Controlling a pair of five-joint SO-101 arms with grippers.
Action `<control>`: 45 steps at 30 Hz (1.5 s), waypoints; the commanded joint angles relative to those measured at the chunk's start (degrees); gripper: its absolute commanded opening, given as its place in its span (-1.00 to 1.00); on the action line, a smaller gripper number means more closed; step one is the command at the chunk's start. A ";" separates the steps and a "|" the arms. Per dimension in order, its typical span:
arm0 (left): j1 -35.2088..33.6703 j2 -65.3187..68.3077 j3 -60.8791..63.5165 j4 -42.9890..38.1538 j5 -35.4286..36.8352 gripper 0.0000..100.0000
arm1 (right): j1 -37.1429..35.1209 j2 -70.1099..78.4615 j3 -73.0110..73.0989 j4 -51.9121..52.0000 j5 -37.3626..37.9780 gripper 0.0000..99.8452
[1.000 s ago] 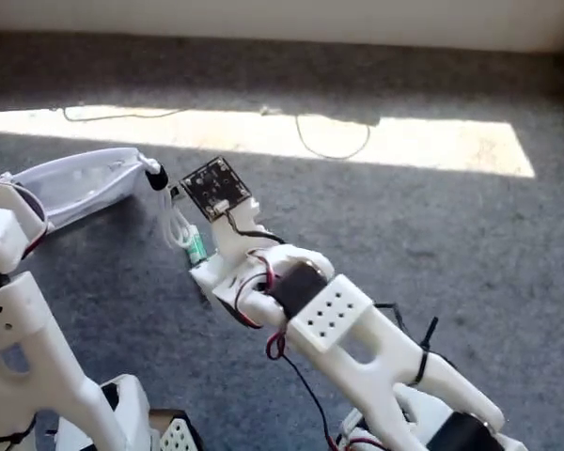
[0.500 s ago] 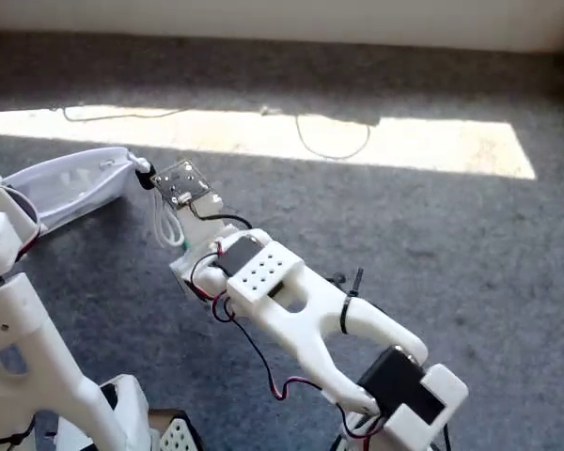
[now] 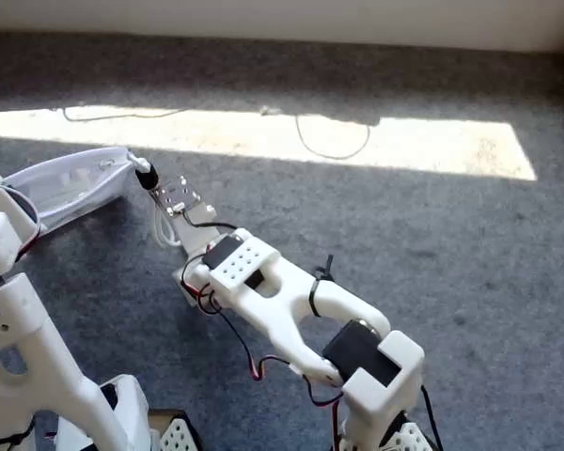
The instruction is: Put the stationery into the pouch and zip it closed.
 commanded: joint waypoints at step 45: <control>-0.31 -0.66 -0.31 -0.53 0.53 -0.99 | 9.19 -11.38 2.68 15.60 10.90 -0.63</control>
